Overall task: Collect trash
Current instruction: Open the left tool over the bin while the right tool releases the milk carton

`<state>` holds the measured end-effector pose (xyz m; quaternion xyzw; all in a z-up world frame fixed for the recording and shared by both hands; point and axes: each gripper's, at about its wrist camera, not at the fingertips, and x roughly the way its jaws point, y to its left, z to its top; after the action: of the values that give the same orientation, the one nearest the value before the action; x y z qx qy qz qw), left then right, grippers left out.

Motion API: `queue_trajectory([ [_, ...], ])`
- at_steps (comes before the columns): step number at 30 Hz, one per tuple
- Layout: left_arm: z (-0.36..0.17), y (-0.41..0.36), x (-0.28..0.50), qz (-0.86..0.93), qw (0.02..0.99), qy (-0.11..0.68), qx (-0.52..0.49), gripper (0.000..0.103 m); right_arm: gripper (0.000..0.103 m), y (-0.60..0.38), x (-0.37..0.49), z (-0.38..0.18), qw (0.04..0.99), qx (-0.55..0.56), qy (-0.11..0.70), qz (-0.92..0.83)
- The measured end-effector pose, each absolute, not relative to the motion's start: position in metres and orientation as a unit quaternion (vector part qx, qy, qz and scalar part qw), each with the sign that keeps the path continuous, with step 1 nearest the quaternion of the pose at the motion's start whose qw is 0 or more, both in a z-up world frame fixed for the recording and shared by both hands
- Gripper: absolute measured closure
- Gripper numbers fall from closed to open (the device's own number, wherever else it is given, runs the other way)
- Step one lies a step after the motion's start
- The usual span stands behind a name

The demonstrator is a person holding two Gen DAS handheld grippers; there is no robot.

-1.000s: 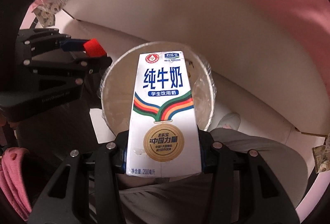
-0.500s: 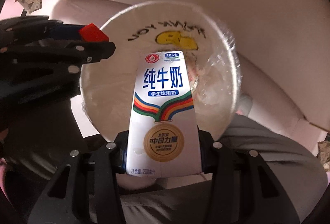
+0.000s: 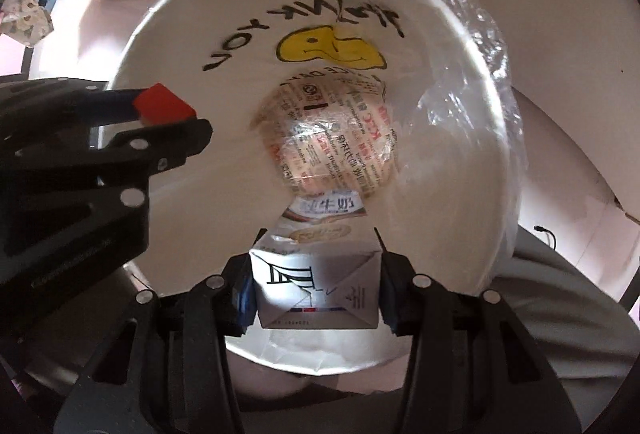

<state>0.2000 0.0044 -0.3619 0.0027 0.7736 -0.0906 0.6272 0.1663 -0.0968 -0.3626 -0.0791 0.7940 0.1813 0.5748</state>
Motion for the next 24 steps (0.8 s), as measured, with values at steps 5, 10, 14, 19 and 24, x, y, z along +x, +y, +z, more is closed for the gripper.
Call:
queue_trajectory([
  [5, -0.365, 0.004, 0.202, -0.081, 0.626, 0.775, 0.013, 0.037, 0.039, -0.108, 0.173, -0.366, 0.575, -0.064, 0.798, 0.171],
  [10, -0.364, 0.004, 0.201, -0.077, 0.627, 0.775, 0.015, 0.037, 0.039, -0.117, 0.176, -0.364, 0.571, -0.045, 0.802, 0.17],
  [14, -0.352, 0.003, 0.199, -0.08, 0.633, 0.77, 0.018, 0.037, 0.039, -0.119, 0.174, -0.351, 0.577, -0.048, 0.796, 0.176],
  [19, -0.318, 0.001, 0.191, -0.089, 0.663, 0.742, 0.039, 0.037, 0.039, -0.122, 0.175, -0.318, 0.601, -0.044, 0.776, 0.187],
  [24, -0.263, 0.004, 0.187, -0.101, 0.708, 0.697, 0.049, 0.037, 0.039, -0.125, 0.168, -0.269, 0.639, -0.055, 0.741, 0.199],
])
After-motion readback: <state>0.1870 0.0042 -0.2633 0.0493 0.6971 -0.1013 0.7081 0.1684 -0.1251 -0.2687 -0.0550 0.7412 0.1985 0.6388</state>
